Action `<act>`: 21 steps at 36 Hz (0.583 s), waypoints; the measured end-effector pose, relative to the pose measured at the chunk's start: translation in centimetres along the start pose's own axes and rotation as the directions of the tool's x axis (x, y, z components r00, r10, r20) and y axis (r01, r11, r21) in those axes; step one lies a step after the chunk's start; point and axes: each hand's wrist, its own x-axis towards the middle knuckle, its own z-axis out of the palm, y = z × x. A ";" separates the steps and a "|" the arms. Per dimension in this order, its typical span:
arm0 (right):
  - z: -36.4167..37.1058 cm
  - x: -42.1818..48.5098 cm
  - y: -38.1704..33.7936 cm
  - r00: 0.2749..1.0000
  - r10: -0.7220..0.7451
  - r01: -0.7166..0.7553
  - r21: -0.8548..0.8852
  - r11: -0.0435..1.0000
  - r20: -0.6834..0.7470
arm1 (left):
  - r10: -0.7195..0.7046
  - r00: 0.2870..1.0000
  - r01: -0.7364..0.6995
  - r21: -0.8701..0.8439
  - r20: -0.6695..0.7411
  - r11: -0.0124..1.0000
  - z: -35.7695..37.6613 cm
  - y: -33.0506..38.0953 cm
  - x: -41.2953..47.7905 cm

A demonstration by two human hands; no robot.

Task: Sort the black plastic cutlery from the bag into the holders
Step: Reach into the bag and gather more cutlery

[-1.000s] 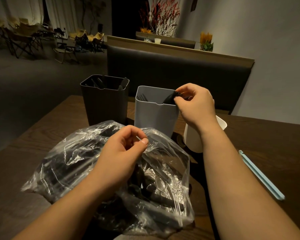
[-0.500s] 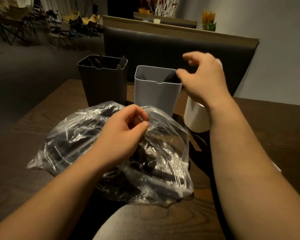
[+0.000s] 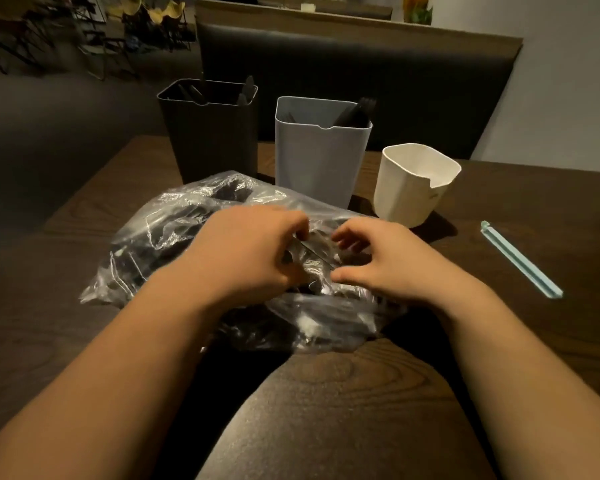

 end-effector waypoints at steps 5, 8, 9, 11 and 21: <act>-0.5 -0.4 -0.1 0.987 -0.025 0.029 -0.023 0.999 0.157 | -0.072 0.974 0.034 0.175 0.213 0.984 -1.0 -0.4 -0.6; -0.6 -0.5 -0.3 0.986 -0.021 0.039 -0.109 0.993 0.167 | -0.060 0.954 0.005 0.187 0.293 0.982 -0.9 -0.1 -0.8; -0.7 -0.5 -0.4 0.987 -0.024 0.045 -0.129 0.991 0.160 | -0.051 0.950 -0.009 0.188 0.308 0.982 -0.8 0.1 -0.8; -0.9 -0.7 -0.5 0.990 -0.030 0.050 -0.135 0.990 0.140 | -0.046 0.941 -0.021 0.194 0.334 0.981 -0.8 0.3 -0.9; -0.6 -1.0 0.1 0.984 0.074 -0.044 -0.178 0.983 0.164 | -0.041 0.968 0.006 0.139 0.248 0.990 0.1 0.8 -0.2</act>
